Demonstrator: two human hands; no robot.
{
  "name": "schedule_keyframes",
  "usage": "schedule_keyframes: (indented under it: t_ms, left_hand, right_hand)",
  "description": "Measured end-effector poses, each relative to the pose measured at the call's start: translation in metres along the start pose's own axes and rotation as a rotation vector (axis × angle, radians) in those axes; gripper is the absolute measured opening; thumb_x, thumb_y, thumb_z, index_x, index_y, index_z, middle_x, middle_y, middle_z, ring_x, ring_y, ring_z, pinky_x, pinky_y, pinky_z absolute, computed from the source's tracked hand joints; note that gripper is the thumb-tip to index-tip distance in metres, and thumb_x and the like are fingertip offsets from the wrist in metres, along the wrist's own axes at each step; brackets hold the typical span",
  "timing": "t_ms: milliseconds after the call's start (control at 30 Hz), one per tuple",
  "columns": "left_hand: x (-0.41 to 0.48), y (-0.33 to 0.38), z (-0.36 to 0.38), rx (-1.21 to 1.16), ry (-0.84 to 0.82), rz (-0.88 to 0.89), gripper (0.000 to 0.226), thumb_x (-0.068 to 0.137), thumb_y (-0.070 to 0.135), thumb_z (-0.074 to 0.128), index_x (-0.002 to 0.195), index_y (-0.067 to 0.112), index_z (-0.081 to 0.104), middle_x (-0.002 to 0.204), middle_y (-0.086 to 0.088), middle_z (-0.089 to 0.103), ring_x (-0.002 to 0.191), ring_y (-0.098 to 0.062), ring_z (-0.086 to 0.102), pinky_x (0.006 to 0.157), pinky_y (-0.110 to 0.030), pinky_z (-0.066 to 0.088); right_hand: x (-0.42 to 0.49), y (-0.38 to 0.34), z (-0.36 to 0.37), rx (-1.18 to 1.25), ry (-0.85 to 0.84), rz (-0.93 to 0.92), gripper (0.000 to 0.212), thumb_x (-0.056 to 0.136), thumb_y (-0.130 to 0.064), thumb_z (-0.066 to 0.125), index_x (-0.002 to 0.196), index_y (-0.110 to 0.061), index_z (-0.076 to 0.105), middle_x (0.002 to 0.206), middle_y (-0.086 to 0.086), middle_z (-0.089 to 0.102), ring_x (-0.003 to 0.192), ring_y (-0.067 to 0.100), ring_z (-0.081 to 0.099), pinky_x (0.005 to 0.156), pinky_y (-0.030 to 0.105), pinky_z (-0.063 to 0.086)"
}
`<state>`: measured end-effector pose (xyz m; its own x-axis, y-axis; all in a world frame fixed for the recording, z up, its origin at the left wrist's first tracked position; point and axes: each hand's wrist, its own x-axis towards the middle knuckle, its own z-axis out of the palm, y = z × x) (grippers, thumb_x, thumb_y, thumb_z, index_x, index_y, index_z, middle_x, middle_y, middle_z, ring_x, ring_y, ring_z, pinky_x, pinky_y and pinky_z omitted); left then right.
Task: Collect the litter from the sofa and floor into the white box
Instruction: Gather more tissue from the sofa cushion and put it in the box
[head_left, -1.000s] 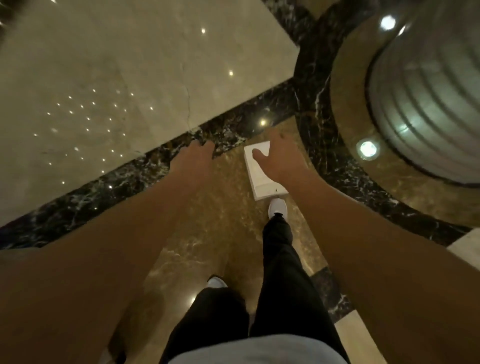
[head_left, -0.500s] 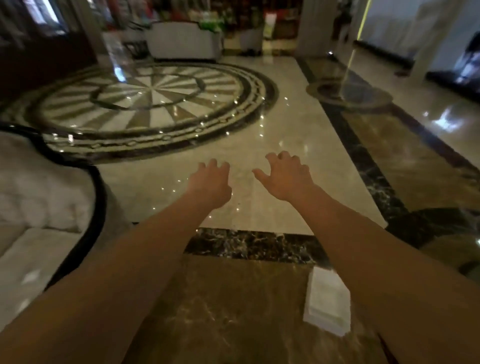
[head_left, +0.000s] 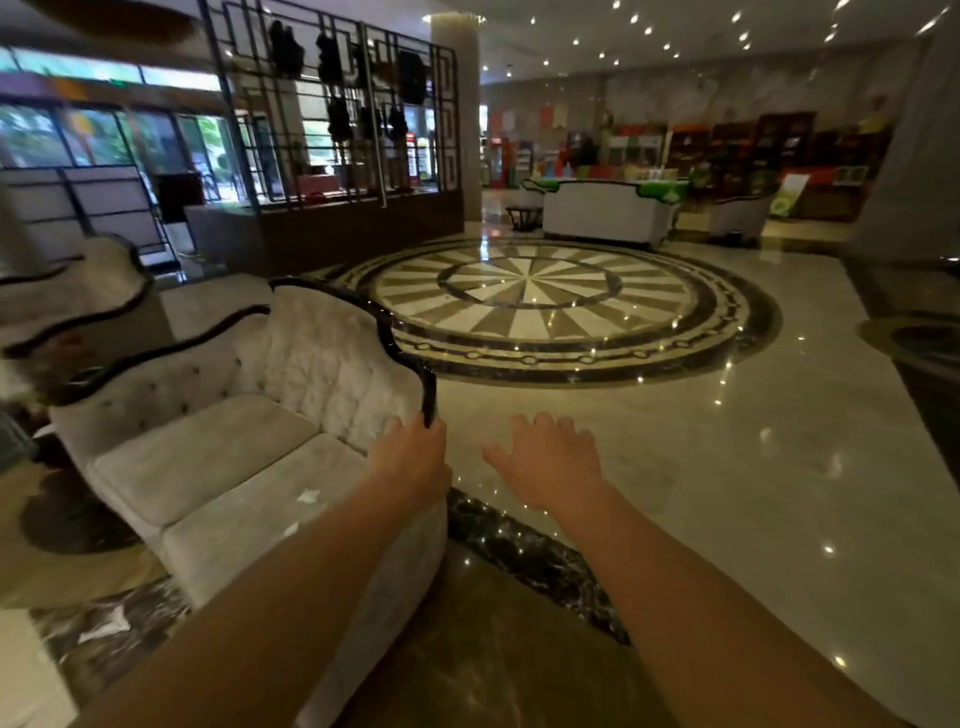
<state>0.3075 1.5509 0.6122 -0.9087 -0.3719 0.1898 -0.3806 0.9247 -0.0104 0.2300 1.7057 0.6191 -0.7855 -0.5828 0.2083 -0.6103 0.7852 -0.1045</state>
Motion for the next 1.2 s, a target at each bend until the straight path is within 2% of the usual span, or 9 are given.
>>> schedule_keyframes:
  t_ms: [233,433,567,667,800,900,967,1067,1200]
  left_hand:
    - [-0.030,-0.054,-0.023,0.002,0.053,-0.078,0.037,0.082,0.040,0.051,0.113,0.019,0.047,0.111,-0.006,0.048,0.106,-0.031,0.047,0.068,-0.038,0.037]
    - [-0.066,-0.125,-0.024,0.006,0.006,-0.159,0.040,0.084,0.043,0.052,0.115,0.019,0.045,0.118,-0.008,0.047,0.110,-0.032,0.047,0.075,-0.039,0.043]
    - [-0.094,-0.194,-0.018,0.008,-0.050,-0.222,0.047,0.083,0.041,0.055,0.123,0.019,0.045,0.121,-0.007,0.047,0.111,-0.032,0.047,0.084,-0.043,0.048]
    - [-0.117,-0.255,-0.009,0.008,-0.055,-0.256,0.045,0.081,0.042,0.056,0.119,0.020,0.049,0.117,-0.008,0.050,0.107,-0.032,0.050,0.078,-0.043,0.049]
    - [-0.151,-0.342,0.009,-0.017,-0.121,-0.298,0.040,0.079,0.045,0.057,0.110,0.019,0.050,0.112,-0.008,0.051,0.102,-0.031,0.052,0.069,-0.037,0.043]
    - [-0.177,-0.401,0.029,0.028,-0.187,-0.311,0.041,0.079,0.047,0.057,0.109,0.019,0.051,0.112,-0.010,0.052,0.102,-0.033,0.053,0.071,-0.038,0.043]
    - [-0.192,-0.437,0.041,0.047,-0.220,-0.328,0.041,0.079,0.047,0.058,0.107,0.018,0.053,0.111,-0.009,0.054,0.098,-0.031,0.054,0.071,-0.037,0.045]
    - [-0.204,-0.480,0.058,0.023,-0.269,-0.350,0.034,0.077,0.046,0.059,0.100,0.021,0.054,0.102,-0.006,0.056,0.083,-0.025,0.053,0.062,-0.035,0.046]
    - [-0.200,-0.516,0.075,0.008,-0.340,-0.372,0.037,0.079,0.044,0.056,0.105,0.018,0.051,0.107,-0.010,0.053,0.094,-0.031,0.054,0.066,-0.039,0.048]
  right_hand:
    - [-0.004,-0.060,-0.016,0.018,-0.037,-0.022,0.073,0.086,-0.072,0.017,0.118,-0.019,0.055,0.116,0.011,0.059,0.106,0.031,0.052,0.084,0.048,0.039]
    - [-0.008,-0.144,-0.005,0.060,-0.085,-0.068,0.073,0.085,-0.072,0.016,0.118,-0.018,0.054,0.114,0.011,0.059,0.104,0.032,0.052,0.078,0.045,0.037]
    - [-0.012,-0.218,0.005,0.098,-0.088,-0.125,0.065,0.085,-0.067,0.022,0.116,-0.019,0.054,0.111,0.011,0.058,0.101,0.031,0.052,0.076,0.044,0.039]
    - [-0.015,-0.282,0.018,0.084,-0.102,-0.169,0.058,0.087,-0.062,0.030,0.119,-0.018,0.051,0.117,0.011,0.056,0.106,0.032,0.051,0.081,0.045,0.042]
    - [-0.021,-0.373,0.039,0.092,-0.131,-0.210,0.043,0.087,-0.046,0.045,0.119,-0.016,0.049,0.119,0.011,0.053,0.109,0.033,0.050,0.077,0.042,0.041]
    - [-0.033,-0.426,0.065,0.100,-0.118,-0.252,0.038,0.086,-0.034,0.051,0.120,-0.015,0.050,0.120,0.012,0.054,0.109,0.033,0.051,0.083,0.043,0.044]
    - [-0.039,-0.451,0.086,0.098,-0.172,-0.241,0.038,0.086,-0.031,0.053,0.122,-0.017,0.050,0.123,0.011,0.054,0.111,0.033,0.052,0.089,0.045,0.048]
    - [-0.036,-0.473,0.112,0.073,-0.280,-0.191,0.043,0.088,-0.029,0.050,0.130,-0.020,0.046,0.132,0.009,0.051,0.117,0.033,0.049,0.094,0.049,0.047]
    - [-0.013,-0.486,0.135,0.063,-0.304,-0.162,0.042,0.084,-0.025,0.050,0.126,-0.020,0.049,0.124,0.007,0.055,0.108,0.031,0.054,0.085,0.045,0.050]
